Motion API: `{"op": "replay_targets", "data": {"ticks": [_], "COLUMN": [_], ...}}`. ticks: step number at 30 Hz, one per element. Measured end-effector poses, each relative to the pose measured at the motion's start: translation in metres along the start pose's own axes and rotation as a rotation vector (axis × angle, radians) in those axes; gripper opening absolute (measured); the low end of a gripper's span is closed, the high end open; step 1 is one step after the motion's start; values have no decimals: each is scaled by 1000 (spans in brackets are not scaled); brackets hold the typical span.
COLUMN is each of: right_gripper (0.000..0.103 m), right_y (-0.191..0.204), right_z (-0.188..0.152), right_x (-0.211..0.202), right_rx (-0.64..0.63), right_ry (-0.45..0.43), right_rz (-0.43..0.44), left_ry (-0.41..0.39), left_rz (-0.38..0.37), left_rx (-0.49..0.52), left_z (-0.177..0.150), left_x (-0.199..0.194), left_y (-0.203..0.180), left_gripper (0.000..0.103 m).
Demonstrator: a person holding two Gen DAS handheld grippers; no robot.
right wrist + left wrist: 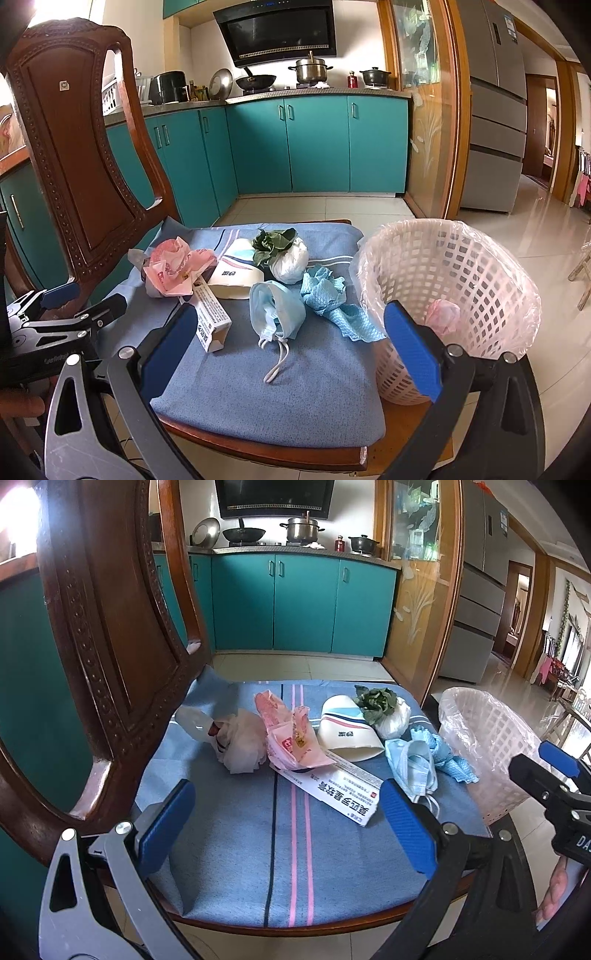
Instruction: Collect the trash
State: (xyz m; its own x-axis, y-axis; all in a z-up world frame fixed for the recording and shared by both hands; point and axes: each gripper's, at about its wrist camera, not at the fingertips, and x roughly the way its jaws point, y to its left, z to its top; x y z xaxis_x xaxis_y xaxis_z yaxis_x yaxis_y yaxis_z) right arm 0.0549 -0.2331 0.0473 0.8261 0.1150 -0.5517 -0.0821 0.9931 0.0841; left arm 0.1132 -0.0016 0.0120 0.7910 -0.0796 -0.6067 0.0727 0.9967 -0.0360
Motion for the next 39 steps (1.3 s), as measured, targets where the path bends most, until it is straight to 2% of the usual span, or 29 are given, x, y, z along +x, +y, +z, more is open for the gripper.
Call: {"op": "replay_targets", "data": {"ticks": [7,10,12,17,20,22,23,24,26,27,30,32,34,37,39], "right_gripper": [99,99,99,99,99,99,99,99,99,99,99,99,99,98,97], "right_y": [1,1,2,-2,-1,0,1,0,-1,-1,-4,-7,-7,-2,3], "right_z": [0,0,-1,-1,-1,-2,-3,-3,-4,-4,-4,-3,0,5,6], "right_x": [0,1,1,1,4,6,7,9,13,14,20,25,33,50,63], "right_rx": [3,-1,-5,8,8,2,-1,-2,-4,-6,-7,3,6,1,0], "right_ry": [4,10,10,16,26,35,37,40,51,54,68,77,92,121,145], "right_rz": [6,13,14,22,27,25,21,19,12,9,0,6,21,39,54], "left_ry": [25,63,118,135,130,158,188,210,228,219,183,129,2,-160,-222], "left_rz": [12,36,49,68,89,90,78,59,29,29,7,20,44,-5,-20], "left_rx": [-46,-79,-82,-43,-23,-28,-39,-49,-61,-52,-30,1,4,-46,-43], "left_z": [15,19,18,20,24,25,24,22,18,18,27,35,42,40,32], "left_x": [29,52,71,94,111,126,137,145,153,151,127,98,46,-9,-30], "left_y": [21,33,40,42,43,45,47,49,51,50,44,40,38,36,30], "left_gripper": [97,82,67,66,70,70,60,38,24,18,15,14,14,14,14]}}
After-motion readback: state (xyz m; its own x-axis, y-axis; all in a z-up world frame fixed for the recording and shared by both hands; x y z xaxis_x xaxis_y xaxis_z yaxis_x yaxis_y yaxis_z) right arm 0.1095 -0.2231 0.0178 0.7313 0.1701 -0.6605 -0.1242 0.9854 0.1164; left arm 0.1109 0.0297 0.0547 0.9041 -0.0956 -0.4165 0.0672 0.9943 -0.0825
